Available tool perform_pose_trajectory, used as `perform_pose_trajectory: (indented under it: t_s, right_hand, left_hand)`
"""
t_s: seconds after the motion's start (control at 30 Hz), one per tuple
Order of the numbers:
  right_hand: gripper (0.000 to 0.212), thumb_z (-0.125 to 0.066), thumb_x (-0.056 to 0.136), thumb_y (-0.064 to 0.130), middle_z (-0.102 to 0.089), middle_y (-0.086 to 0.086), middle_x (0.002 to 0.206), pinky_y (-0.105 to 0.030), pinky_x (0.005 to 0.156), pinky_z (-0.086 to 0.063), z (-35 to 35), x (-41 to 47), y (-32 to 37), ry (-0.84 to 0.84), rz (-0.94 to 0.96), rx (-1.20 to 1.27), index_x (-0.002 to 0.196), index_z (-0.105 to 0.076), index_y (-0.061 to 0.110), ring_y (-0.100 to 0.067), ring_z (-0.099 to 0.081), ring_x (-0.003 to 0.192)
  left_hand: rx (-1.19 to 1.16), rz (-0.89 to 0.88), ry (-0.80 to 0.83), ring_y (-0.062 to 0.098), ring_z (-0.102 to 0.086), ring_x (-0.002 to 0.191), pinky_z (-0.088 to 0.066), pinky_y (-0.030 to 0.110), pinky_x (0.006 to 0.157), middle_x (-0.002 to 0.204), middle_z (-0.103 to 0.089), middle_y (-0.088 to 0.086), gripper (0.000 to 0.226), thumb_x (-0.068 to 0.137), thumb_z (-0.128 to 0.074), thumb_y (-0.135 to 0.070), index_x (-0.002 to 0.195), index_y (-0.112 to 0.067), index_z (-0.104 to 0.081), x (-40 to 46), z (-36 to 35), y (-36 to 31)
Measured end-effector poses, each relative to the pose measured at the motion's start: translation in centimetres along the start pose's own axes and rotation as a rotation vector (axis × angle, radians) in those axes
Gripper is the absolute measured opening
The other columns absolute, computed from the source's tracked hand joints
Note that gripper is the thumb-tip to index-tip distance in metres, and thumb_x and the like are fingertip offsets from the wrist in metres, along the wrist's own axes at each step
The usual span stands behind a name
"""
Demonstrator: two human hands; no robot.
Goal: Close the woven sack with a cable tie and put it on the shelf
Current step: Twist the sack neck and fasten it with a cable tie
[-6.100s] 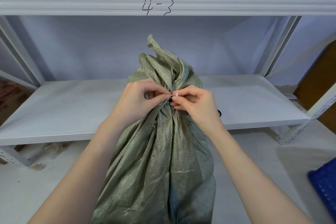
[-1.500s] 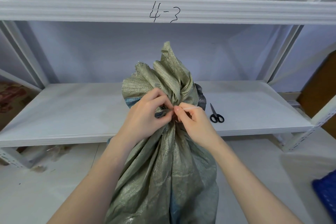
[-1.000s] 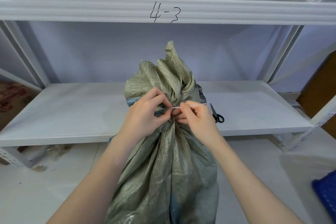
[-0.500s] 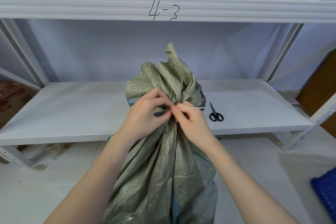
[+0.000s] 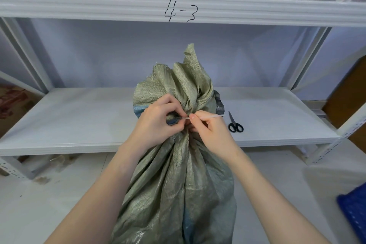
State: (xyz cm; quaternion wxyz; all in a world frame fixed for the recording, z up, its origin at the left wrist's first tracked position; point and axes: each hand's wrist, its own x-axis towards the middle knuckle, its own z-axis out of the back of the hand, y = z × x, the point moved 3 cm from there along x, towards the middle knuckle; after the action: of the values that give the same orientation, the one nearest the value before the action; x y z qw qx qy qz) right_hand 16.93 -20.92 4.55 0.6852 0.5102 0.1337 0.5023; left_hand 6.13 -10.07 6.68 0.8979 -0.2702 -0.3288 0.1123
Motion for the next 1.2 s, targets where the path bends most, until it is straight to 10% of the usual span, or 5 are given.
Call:
perform_pose_trajectory:
  t_s: [0.23,0.87,0.97,1.2]
  right_hand:
    - [0.029,-0.043,0.098,0.013,-0.071,-0.016,0.093,-0.026,0.080,-0.057,0.1,-0.1,0.1,0.048,-0.138,0.223,0.095,-0.066,-0.005,-0.018,-0.071,0.088]
    - [0.022,-0.055,0.091,0.030,-0.072,-0.001,0.080,-0.029,0.078,-0.056,0.8,-0.2,0.1,-0.021,-0.142,0.102,0.077,-0.069,0.019,-0.011,-0.069,0.083]
    - [0.022,-0.061,0.087,0.031,-0.072,-0.007,0.084,-0.036,0.081,-0.054,1.1,-0.1,0.1,-0.038,-0.148,0.092,0.080,-0.066,0.011,-0.019,-0.068,0.085]
    - [0.011,-0.065,0.085,0.018,-0.068,0.009,0.090,-0.008,0.071,-0.048,2.5,-0.5,0.8,-0.053,-0.099,0.110,0.094,-0.068,0.012,0.004,-0.062,0.078]
  left_hand:
    - [0.000,0.003,-0.016,0.000,-0.057,0.079,-0.047,0.021,0.073,0.088,-0.056,-0.012,0.007,0.073,-0.067,-0.023,0.077,-0.018,-0.070,0.1,0.3,0.4]
    - [0.119,0.084,0.021,0.013,-0.059,0.090,-0.050,0.042,0.079,0.095,-0.058,-0.008,0.005,0.081,-0.070,-0.031,0.084,-0.027,-0.071,0.2,0.3,1.5]
    - [0.131,0.099,0.023,0.011,-0.059,0.094,-0.050,0.040,0.083,0.100,-0.058,-0.009,0.016,0.081,-0.068,-0.034,0.096,-0.028,-0.070,0.2,0.4,1.3]
    - [0.125,0.042,-0.007,0.003,-0.051,0.112,-0.045,0.027,0.089,0.125,-0.049,-0.014,0.052,0.084,-0.066,-0.036,0.132,-0.032,-0.046,0.0,0.8,-1.0]
